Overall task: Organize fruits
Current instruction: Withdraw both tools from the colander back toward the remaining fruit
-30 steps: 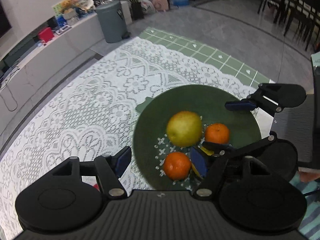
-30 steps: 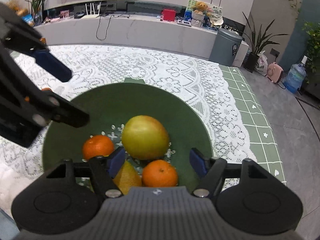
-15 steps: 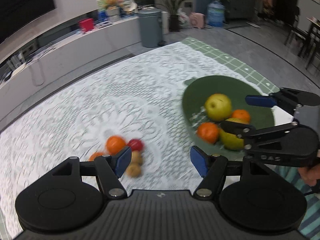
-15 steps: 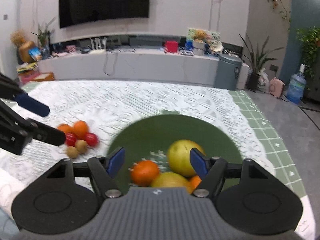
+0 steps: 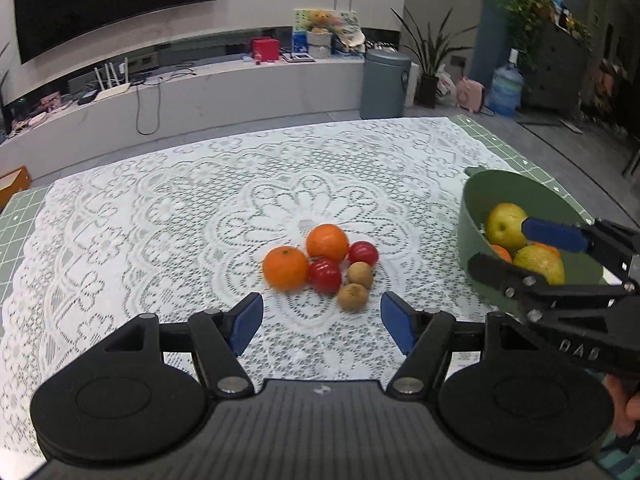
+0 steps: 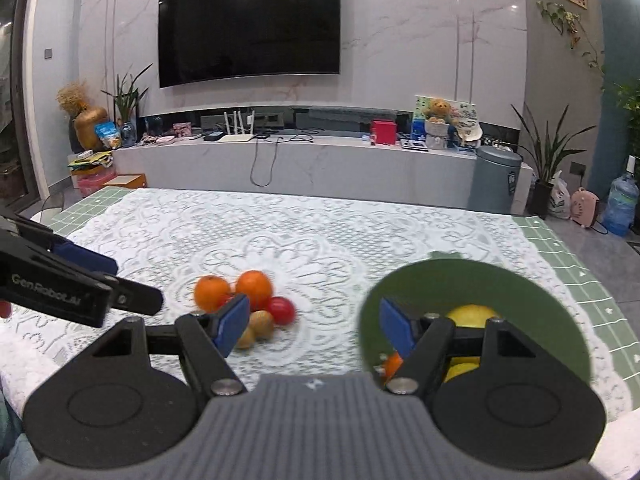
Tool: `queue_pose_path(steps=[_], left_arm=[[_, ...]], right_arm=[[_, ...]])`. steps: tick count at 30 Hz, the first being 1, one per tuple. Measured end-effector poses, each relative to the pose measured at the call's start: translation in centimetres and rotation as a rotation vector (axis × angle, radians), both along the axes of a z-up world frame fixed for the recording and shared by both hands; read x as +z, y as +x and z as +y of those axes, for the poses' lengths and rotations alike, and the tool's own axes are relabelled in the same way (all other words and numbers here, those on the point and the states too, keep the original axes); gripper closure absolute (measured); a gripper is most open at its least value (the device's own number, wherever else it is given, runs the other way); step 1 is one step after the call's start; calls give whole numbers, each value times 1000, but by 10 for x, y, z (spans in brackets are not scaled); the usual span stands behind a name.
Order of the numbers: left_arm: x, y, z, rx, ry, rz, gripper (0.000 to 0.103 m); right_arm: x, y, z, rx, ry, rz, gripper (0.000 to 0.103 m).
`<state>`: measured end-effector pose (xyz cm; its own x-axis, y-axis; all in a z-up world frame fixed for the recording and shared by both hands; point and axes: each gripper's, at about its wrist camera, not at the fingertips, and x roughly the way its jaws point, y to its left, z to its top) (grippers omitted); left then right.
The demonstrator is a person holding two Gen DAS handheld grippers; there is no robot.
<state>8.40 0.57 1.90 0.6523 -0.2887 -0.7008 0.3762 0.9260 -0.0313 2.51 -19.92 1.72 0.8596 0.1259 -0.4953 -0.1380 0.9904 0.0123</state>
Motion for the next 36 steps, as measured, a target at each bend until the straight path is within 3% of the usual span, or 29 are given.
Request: queue_pose_path(steps=[4,11,18,28,36], left_arm=[[-11,-4,8,29,-15,-19,24],[-32,4,22,75,-56,28,31],[-43,11,26,60,-105,39,41],[-54,31,20,72,-101,-5,44],[-62,44,14,38,-22,-51,44]], right_arm=[[-11,1,19,20,-50,6,34],[-28,3,42,51,-132,-17,35],[-38,12,54,75,-198,-25,47],[-57,39,58,120,-150,35,55],[-68,63,56,127,-73,86,66]])
